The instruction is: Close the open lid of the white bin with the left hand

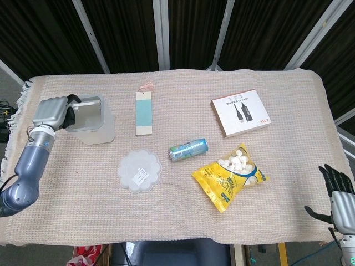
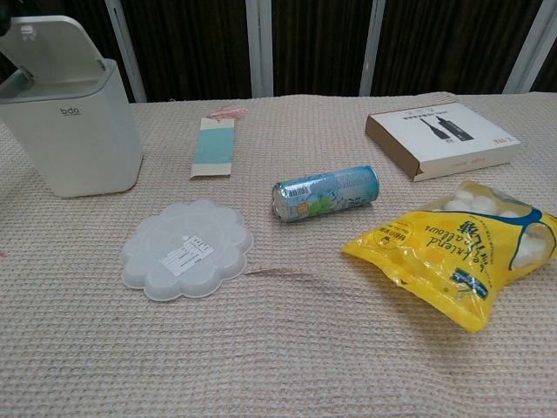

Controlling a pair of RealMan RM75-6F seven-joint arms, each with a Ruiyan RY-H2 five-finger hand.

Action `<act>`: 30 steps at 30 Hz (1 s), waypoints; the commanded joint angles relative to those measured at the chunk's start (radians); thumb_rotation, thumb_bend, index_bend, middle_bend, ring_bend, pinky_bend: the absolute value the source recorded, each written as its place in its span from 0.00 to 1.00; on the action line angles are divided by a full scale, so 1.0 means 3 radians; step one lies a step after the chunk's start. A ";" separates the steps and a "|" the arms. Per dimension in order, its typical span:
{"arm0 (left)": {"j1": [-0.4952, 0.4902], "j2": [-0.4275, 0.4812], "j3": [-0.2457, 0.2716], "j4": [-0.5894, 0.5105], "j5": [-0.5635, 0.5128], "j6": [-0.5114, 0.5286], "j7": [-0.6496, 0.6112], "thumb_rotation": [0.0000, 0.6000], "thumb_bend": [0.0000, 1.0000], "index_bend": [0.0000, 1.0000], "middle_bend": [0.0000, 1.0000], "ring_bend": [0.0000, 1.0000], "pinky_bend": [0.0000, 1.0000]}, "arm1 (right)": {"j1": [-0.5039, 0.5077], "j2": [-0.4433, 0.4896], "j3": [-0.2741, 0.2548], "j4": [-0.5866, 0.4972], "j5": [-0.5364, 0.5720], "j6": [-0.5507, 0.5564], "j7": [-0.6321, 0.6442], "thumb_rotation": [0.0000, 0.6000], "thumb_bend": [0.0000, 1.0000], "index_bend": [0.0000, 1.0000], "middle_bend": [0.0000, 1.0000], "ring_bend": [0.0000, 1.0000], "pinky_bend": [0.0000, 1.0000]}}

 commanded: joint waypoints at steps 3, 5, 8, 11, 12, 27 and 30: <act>0.0126 0.0074 0.0100 -0.0151 0.0197 -0.0017 -0.0124 1.00 0.85 0.30 0.97 0.91 1.00 | -0.0002 -0.0002 -0.0006 -0.0006 -0.0015 0.0007 -0.0007 1.00 0.15 0.00 0.00 0.00 0.00; 0.0162 0.0083 0.0135 -0.0186 0.0261 -0.0023 -0.0160 1.00 0.85 0.30 0.97 0.91 1.00 | -0.0002 -0.0003 -0.0009 -0.0008 -0.0021 0.0007 -0.0010 1.00 0.15 0.00 0.00 0.00 0.00; 0.0206 0.0077 0.0188 -0.0216 0.0349 -0.0028 -0.0205 1.00 0.85 0.30 0.97 0.91 1.00 | -0.0002 -0.0003 -0.0012 -0.0012 -0.0023 0.0003 -0.0012 1.00 0.15 0.00 0.00 0.00 0.00; 0.0229 0.0055 0.0238 -0.0217 0.0405 -0.0030 -0.0229 1.00 0.85 0.30 0.97 0.91 1.00 | -0.0002 0.0000 -0.0011 -0.0015 -0.0019 0.0000 -0.0004 1.00 0.15 0.00 0.00 0.00 0.00; 0.0232 0.0048 0.0248 -0.0215 0.0416 -0.0028 -0.0233 1.00 0.85 0.30 0.97 0.91 1.00 | -0.0002 0.0000 -0.0011 -0.0015 -0.0019 0.0000 -0.0004 1.00 0.15 0.00 0.00 0.00 0.00; 0.0232 -0.0069 0.0353 -0.0127 0.0518 -0.0008 -0.0314 1.00 0.85 0.30 0.97 0.91 1.00 | -0.0005 0.0000 -0.0015 -0.0021 -0.0023 0.0000 -0.0003 1.00 0.15 0.00 0.00 0.00 0.00; 0.0227 -0.0093 0.0378 -0.0092 0.0508 -0.0020 -0.0315 1.00 0.85 0.30 0.97 0.91 1.00 | -0.0006 0.0001 -0.0015 -0.0024 -0.0022 0.0001 0.0002 1.00 0.15 0.00 0.00 0.00 0.00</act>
